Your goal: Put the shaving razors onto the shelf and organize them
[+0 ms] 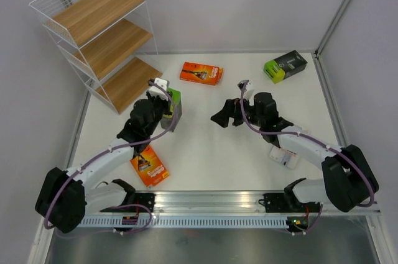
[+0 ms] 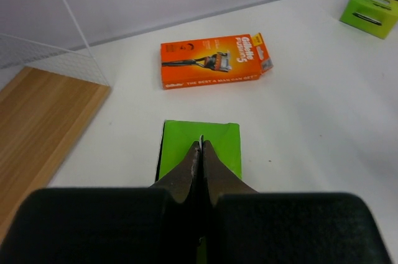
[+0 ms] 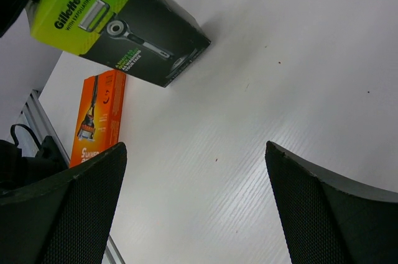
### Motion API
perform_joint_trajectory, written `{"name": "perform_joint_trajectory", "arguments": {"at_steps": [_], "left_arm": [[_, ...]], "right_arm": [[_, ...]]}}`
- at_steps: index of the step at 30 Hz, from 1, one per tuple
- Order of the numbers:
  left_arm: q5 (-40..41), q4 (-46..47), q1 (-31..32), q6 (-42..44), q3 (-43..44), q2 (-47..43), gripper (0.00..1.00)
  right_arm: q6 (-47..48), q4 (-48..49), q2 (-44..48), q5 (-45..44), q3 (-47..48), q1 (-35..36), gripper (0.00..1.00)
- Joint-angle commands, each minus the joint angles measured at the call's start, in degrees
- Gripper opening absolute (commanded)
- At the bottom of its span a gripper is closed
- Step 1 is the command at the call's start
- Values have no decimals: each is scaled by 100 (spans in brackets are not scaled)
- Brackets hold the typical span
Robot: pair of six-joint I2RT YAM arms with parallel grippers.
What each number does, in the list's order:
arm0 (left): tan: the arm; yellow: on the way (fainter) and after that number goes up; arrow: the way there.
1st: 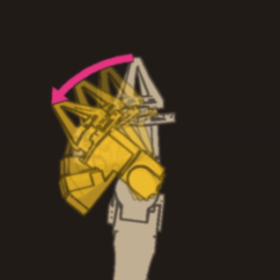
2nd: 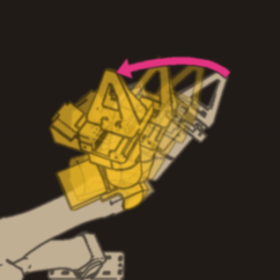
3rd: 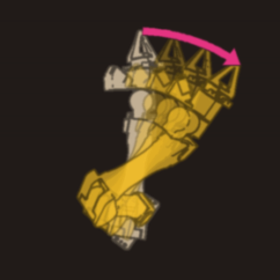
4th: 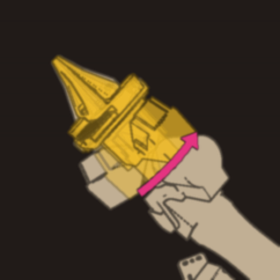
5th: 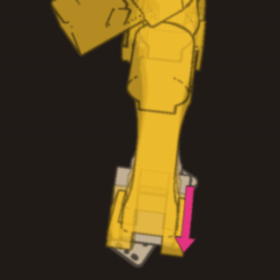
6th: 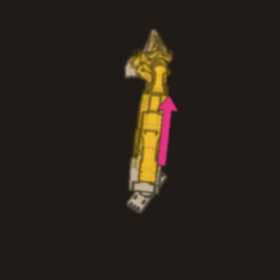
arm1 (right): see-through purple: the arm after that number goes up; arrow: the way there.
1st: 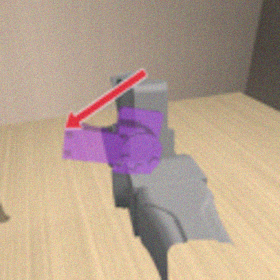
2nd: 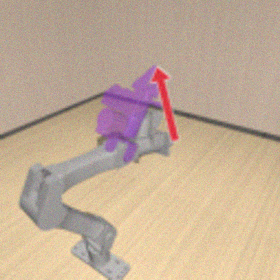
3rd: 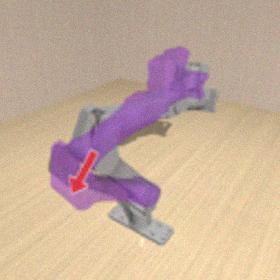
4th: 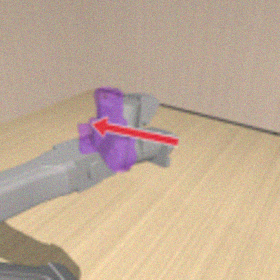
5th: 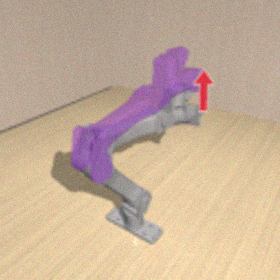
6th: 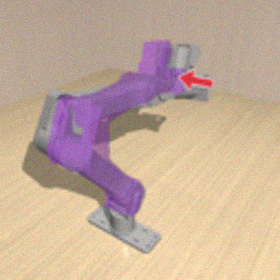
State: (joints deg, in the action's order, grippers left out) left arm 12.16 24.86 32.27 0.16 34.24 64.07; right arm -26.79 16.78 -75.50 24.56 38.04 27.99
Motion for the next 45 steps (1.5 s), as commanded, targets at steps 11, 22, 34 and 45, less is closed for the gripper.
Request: {"name": "perform_joint_trajectory", "arguments": {"at_steps": [11, 22, 34, 45], "left_arm": [[-1189, 924, -1696, 889, 1250, 755, 2], [-971, 1346, -2093, 1328, 2139, 2117, 2], [-619, 1451, -2260, 1337, 2895, 2829, 2], [84, 1838, -2269, 1442, 3132, 3339, 2]], "right_arm": [[288, -86, -535, -135, 713, 40, 98], [428, -455, -1256, -136, 1354, 40, 98], [543, -588, -1476, -215, 1478, 40, 98], [420, -482, -1836, -127, 1715, 49, 98]]}}
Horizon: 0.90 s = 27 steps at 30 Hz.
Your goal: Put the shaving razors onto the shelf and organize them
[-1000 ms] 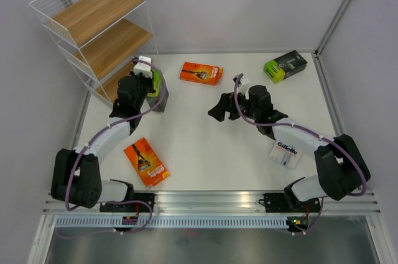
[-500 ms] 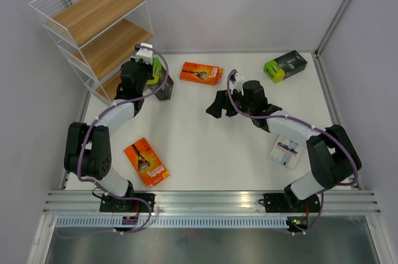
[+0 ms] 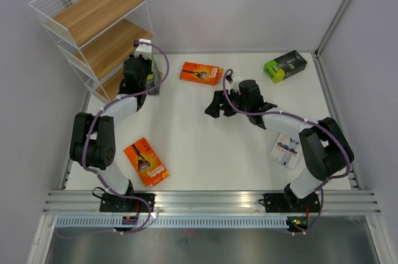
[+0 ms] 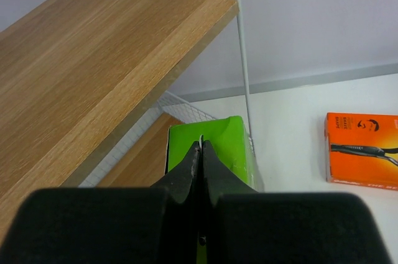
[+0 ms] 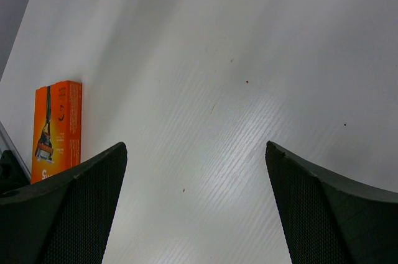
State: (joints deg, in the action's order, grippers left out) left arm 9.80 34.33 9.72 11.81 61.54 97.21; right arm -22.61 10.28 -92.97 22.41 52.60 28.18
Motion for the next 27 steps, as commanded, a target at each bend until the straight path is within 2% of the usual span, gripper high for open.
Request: {"name": "perform_joint_trajectory", "arguments": {"at_steps": [1, 18, 27], "left_arm": [[373, 961, -14, 304, 438, 96, 2], [365, 514, -66, 805, 1281, 737, 2], [435, 373, -66, 902, 1334, 958, 2]], "right_arm": [[-24, 167, -107, 96, 268, 29, 98], [-112, 228, -178, 26, 242, 29, 98], [-112, 246, -195, 9, 216, 38, 98]]}}
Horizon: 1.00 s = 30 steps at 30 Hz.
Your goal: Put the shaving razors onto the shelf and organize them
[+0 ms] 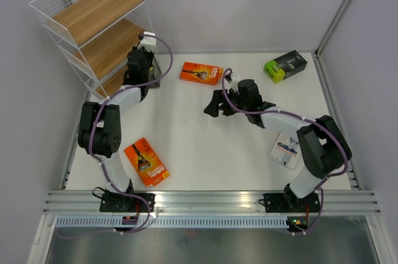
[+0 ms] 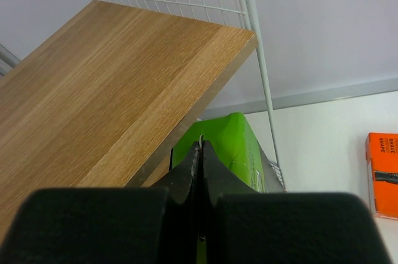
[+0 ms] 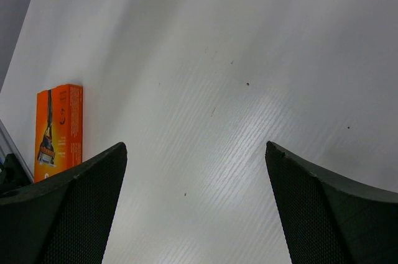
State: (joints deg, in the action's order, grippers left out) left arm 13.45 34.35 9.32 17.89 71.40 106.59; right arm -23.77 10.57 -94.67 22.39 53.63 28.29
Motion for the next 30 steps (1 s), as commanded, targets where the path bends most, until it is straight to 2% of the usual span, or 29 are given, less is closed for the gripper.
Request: {"name": "perform_joint_trajectory", "arguments": {"at_steps": [1, 19, 30], "left_arm": [[70, 345, -27, 285, 366, 29, 2], [-18, -95, -27, 733, 665, -182, 2], [-194, -332, -27, 936, 850, 82, 2]], "right_arm": [[4, 209, -34, 2, 104, 27, 98], [-137, 428, -60, 72, -54, 27, 98], [-181, 472, -60, 81, -116, 45, 98]]}}
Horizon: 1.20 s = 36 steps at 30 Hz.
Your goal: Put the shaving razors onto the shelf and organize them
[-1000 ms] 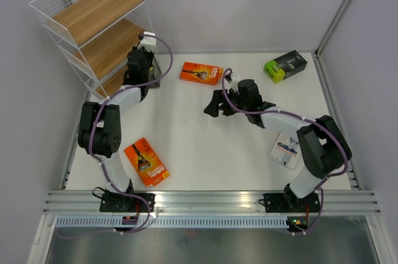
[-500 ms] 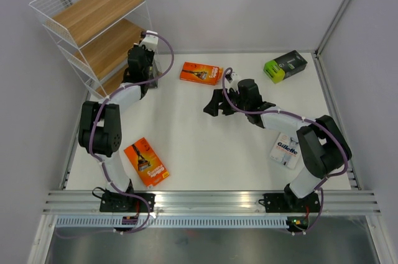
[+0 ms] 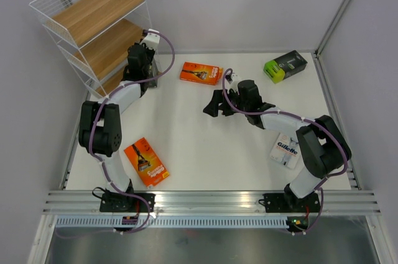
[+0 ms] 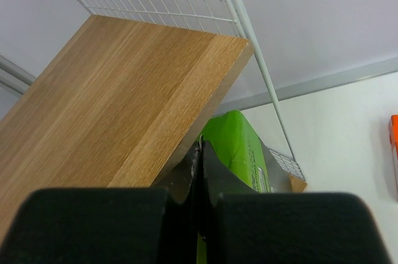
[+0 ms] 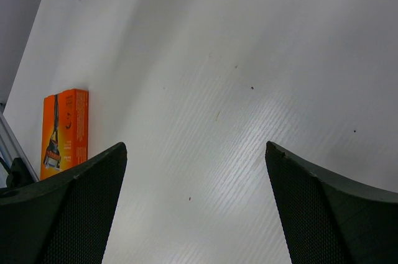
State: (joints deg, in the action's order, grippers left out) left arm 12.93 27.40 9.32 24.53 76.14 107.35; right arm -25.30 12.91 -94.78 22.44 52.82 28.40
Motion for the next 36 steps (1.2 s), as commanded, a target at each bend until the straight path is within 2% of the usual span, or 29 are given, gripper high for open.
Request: {"name": "perform_joint_trajectory", "arguments": {"at_steps": [1, 5, 8, 11, 17, 22, 25, 26, 29, 31, 33, 34, 36], "left_arm": [[-176, 293, -27, 271, 384, 14, 2], [-159, 196, -27, 245, 367, 49, 6], [-45, 100, -27, 105, 384, 58, 22], [-71, -76, -27, -71, 446, 32, 45], [-150, -402, -27, -457, 490, -127, 65], [-176, -770, -18, -748, 525, -153, 66], [-177, -1007, -18, -818, 577, -57, 57], [-151, -1095, -18, -853, 621, -13, 46], [34, -1368, -18, -1037, 744, 67, 37], [175, -1404, -18, -1126, 710, 40, 37], [210, -1456, -18, -1258, 709, -12, 43], [193, -1517, -18, -1363, 709, -21, 49], [114, -1614, -18, -1460, 744, -56, 51]], "right_arm": [[-28, 221, -49, 68, -35, 34, 98], [7, 204, -40, 85, -35, 42, 98], [25, 177, -49, 112, -35, 43, 98], [-1, 212, -66, 164, -61, 51, 98], [-19, 256, -58, 208, -70, 86, 98], [-54, 309, -5, 200, -175, 104, 98], [-89, 327, -49, 191, -167, 113, 98], [-89, 335, -66, 182, -123, 113, 98], [-98, 318, -146, 182, 44, 130, 98], [-98, 318, -207, 200, 141, 157, 98], [-89, 327, -260, 208, 264, 192, 98], [-89, 327, -321, 226, 351, 209, 98], [-98, 344, -383, 226, 440, 244, 98]]}}
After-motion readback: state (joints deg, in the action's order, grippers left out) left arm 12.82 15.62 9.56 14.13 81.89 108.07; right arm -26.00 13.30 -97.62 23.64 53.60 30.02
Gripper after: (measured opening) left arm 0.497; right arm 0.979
